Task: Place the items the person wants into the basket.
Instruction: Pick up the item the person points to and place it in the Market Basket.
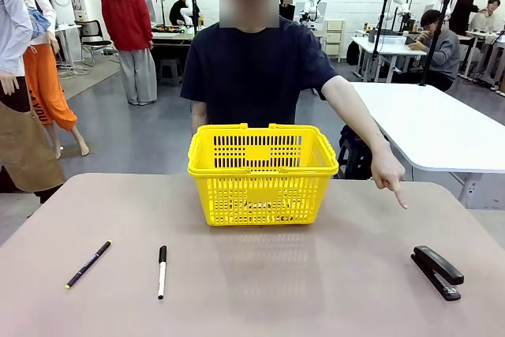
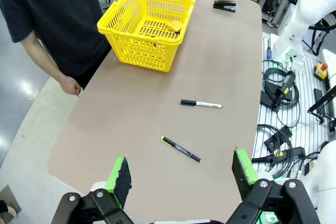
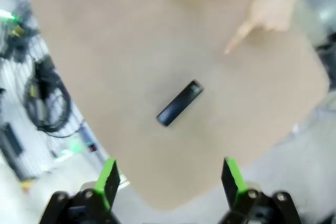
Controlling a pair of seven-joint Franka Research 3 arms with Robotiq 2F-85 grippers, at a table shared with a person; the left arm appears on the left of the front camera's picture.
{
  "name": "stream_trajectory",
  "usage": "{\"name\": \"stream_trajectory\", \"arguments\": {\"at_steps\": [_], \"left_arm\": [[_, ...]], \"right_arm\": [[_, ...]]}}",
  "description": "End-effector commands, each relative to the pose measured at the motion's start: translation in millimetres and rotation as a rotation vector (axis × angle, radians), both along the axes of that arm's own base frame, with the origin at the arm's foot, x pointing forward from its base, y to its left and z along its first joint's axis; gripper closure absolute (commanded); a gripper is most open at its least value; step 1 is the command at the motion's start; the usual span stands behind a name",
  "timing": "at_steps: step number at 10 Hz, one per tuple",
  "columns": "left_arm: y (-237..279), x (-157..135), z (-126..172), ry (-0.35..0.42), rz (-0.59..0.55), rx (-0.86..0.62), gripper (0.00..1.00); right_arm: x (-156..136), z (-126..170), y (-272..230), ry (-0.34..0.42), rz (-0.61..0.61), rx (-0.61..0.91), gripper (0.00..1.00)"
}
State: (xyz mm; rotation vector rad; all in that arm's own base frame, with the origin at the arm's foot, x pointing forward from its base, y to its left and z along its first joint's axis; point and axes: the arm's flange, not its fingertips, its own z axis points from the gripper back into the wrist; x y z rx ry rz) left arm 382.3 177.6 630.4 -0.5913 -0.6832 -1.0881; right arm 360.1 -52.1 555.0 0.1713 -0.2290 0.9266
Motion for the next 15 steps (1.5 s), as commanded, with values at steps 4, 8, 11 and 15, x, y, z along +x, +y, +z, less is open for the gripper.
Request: {"name": "stream_trajectory", "arguments": {"at_steps": [4,8,11,15], "left_arm": [[0.7,-0.7,0.1,-0.02,-0.011,-0.017,0.0],[0.7,-0.7,0.1,-0.02,-0.011,-0.017,0.0],[0.7,-0.7,0.1,-0.02,-0.011,-0.017,0.0],[0.7,-0.7,0.1,-0.02,-0.011,-0.017,0.0]], "right_arm": [[19.3,-87.8,53.7,0.181,-0.359,-0.093,0.0],[38.8,-133.8,59.0,0.024,-0.447,-0.173,0.0],[62.6,-170.6,59.3,0.053,-0.476,-0.216,0.0],[90.9,-200.7,54.8,0.1,-0.484,-0.213,0.0]]}}
